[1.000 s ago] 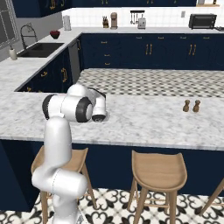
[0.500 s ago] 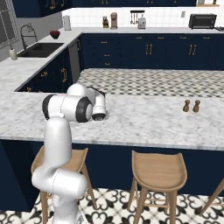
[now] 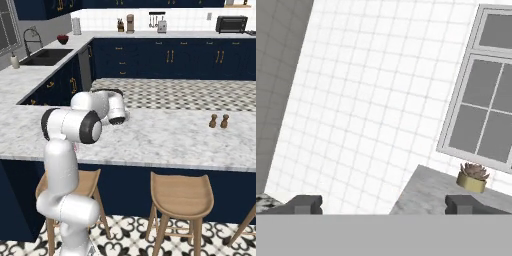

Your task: Take a straw from the drawer in front and place it inside the glass cup on the dining counter.

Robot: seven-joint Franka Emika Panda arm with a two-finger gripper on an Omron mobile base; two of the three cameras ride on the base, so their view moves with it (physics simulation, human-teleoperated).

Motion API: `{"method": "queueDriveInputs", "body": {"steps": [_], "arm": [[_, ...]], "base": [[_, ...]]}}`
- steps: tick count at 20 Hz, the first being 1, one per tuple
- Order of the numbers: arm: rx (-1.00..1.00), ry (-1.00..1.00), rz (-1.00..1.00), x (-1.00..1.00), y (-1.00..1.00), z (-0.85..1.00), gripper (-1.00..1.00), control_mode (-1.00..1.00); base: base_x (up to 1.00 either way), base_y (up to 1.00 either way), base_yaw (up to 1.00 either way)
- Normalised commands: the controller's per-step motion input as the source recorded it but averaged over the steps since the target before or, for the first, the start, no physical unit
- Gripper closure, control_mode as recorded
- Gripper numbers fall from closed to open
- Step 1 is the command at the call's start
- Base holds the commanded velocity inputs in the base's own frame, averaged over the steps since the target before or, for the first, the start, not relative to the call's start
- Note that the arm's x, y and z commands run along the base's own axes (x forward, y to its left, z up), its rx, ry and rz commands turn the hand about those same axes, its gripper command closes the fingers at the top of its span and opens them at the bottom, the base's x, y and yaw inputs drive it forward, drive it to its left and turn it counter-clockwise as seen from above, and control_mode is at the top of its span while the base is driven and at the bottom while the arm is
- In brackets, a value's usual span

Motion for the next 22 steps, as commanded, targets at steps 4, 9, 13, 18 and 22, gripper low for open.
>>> {"method": "queueDriveInputs", "body": {"steps": [4, 9, 13, 18, 22], "arm": [[-0.14, -0.41, 0.0, -0.72, -0.36, 0.7, -1.0, -1.0], [-0.25, -0.44, 0.0, -0.97, -0.48, 0.3, -1.0, -1.0], [-0.27, -0.36, 0.0, -0.71, -0.7, 0.03, -1.0, -1.0], [-0.27, -0.25, 0.0, -0.54, -0.74, 0.0, -1.0, -1.0], [-0.26, -0.19, 0.0, -0.6, -0.77, -0.01, -1.0, -1.0]], "base": [[0.0, 0.0, 0.0], [0.0, 0.0, 0.0], [0.0, 0.0, 0.0], [0.0, 0.0, 0.0], [0.0, 0.0, 0.0]]}}
